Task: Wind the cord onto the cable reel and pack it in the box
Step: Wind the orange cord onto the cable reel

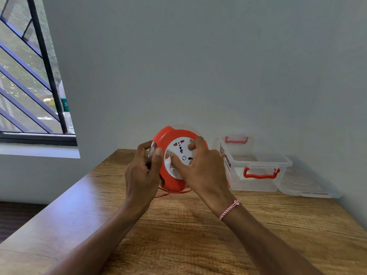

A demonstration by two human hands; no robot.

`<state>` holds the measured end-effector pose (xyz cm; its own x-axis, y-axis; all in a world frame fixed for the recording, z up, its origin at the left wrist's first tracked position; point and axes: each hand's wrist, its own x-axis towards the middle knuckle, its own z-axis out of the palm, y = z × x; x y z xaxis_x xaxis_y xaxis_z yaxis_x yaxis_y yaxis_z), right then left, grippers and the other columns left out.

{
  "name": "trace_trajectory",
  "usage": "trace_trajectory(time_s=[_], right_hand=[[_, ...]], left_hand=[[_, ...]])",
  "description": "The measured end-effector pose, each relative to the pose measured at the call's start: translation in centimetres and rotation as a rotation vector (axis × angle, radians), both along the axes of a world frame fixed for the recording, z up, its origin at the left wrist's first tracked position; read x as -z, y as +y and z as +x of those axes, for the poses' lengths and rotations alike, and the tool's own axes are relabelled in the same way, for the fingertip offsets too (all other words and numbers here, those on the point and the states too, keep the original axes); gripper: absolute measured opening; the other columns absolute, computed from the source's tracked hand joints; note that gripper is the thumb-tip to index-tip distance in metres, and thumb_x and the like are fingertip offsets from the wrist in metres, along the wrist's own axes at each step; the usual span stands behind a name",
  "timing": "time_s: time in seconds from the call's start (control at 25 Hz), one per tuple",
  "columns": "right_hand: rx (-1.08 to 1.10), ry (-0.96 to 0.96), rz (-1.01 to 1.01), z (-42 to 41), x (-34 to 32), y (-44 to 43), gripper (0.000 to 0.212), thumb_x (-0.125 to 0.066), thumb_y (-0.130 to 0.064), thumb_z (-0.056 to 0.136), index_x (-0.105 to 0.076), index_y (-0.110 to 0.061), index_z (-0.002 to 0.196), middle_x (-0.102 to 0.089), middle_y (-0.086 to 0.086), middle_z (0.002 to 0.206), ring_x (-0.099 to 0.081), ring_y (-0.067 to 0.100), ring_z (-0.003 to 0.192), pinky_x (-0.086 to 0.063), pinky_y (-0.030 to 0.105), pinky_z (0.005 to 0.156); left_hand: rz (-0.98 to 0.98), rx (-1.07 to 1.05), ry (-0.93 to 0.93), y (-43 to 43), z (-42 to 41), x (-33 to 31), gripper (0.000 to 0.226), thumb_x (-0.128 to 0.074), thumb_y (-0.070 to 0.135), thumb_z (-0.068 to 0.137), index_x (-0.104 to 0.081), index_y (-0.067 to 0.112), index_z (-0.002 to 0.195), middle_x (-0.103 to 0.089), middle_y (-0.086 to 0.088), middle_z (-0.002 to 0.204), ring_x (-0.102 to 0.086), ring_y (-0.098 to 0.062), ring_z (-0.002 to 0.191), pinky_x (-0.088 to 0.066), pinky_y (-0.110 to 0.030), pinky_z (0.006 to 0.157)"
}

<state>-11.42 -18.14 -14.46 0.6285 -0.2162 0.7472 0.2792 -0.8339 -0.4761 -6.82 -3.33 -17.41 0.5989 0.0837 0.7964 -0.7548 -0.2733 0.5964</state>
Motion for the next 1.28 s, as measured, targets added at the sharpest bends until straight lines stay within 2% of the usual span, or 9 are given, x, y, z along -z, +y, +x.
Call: trace_trajectory(time_s=[0.08,0.28,0.4,0.52,0.76,0.88,1.0,1.16,1.28], right_hand=[[-0.02,0.05,0.102,-0.1,-0.1,0.3,0.065,-0.061,-0.074,0.083,-0.053,-0.027,0.127,-0.075,-0.001,0.113,-0.076,0.014,0.083,-0.04,0.0,0.048],[-0.087,-0.2,-0.314,-0.6,-0.7,-1.1,0.038,-0.062,-0.057,0.094,-0.06,-0.023,0.11,-0.075,-0.004,0.078,-0.069,0.01,0.058,-0.053,0.014,0.055],[-0.218,-0.091,-0.672,-0.5,-0.4,-2.4,0.037,-0.071,-0.055,0.091,-0.071,-0.021,0.105,-0.078,-0.001,0.095,-0.074,0.017,0.072,-0.061,0.032,0.058],[-0.192,-0.074,-0.857,-0.5,0.7,-1.7,0.039,-0.077,-0.047,0.087,-0.071,-0.018,0.114,-0.075,0.006,0.115,-0.076,0.027,0.081,-0.063,0.035,0.059],[-0.315,-0.052,-0.785,-0.7,0.0,-1.0,0.025,-0.086,-0.033,0.082,-0.074,-0.017,0.098,-0.079,0.005,0.096,-0.075,0.024,0.084,-0.059,0.032,0.065],[-0.406,0.199,-0.664,-1.0,-1.0,-0.9,0.031,-0.088,-0.039,0.076,-0.079,-0.027,0.104,-0.079,-0.006,0.094,-0.069,0.008,0.092,-0.049,0.021,0.076],[-0.518,0.551,-0.503,-1.0,-1.2,-0.7,0.023,-0.092,-0.031,0.073,-0.082,-0.023,0.092,-0.076,-0.014,0.074,-0.065,-0.007,0.069,-0.039,0.007,0.061],[-0.514,0.735,-0.57,-1.1,-0.8,-0.6,0.022,-0.095,-0.03,0.068,-0.076,-0.022,0.073,-0.077,-0.011,0.07,-0.065,-0.005,0.063,-0.046,0.017,0.063],[-0.451,0.786,-0.606,-1.0,-0.7,-1.0,0.028,-0.095,-0.034,0.066,-0.068,-0.028,0.062,-0.067,-0.018,0.062,-0.062,-0.005,0.065,-0.045,0.02,0.063]], left_hand=[[-0.014,-0.008,0.034,0.0,0.2,0.1,0.044,-0.035,0.078,0.096,-0.049,0.041,0.116,-0.07,0.027,0.089,-0.073,0.0,0.074,-0.06,-0.019,0.055],[-0.07,-0.087,0.12,0.7,1.5,0.4,0.026,-0.042,0.061,0.102,-0.051,0.039,0.113,-0.07,0.015,0.086,-0.075,-0.001,0.073,-0.065,-0.03,0.056],[-0.133,-0.117,0.203,1.5,2.4,0.3,0.017,-0.043,0.06,0.105,-0.052,0.045,0.105,-0.07,0.011,0.09,-0.076,-0.011,0.074,-0.067,-0.041,0.06],[-0.177,-0.095,0.266,1.6,2.9,0.3,0.013,-0.044,0.064,0.103,-0.053,0.055,0.098,-0.072,0.012,0.089,-0.077,-0.012,0.078,-0.067,-0.042,0.062],[-0.193,-0.096,0.314,1.6,3.0,0.3,0.023,-0.042,0.066,0.102,-0.054,0.047,0.097,-0.074,0.004,0.085,-0.078,-0.021,0.072,-0.064,-0.038,0.055],[-0.224,-0.116,0.323,2.0,3.2,-0.1,0.029,-0.04,0.063,0.104,-0.055,0.038,0.107,-0.073,-0.002,0.093,-0.077,-0.027,0.079,-0.065,-0.048,0.061],[-0.283,-0.14,0.319,2.7,3.6,-0.6,0.034,-0.041,0.058,0.106,-0.055,0.029,0.116,-0.072,0.002,0.095,-0.077,-0.028,0.084,-0.065,-0.047,0.065],[-0.365,-0.164,0.319,3.9,4.2,-1.0,0.042,-0.041,0.058,0.107,-0.055,0.023,0.124,-0.072,0.004,0.098,-0.077,-0.026,0.087,-0.061,-0.032,0.06],[-0.413,-0.201,0.32,4.7,4.5,-1.2,0.044,-0.041,0.06,0.106,-0.055,0.023,0.126,-0.073,0.001,0.102,-0.077,-0.028,0.09,-0.063,-0.037,0.067]])
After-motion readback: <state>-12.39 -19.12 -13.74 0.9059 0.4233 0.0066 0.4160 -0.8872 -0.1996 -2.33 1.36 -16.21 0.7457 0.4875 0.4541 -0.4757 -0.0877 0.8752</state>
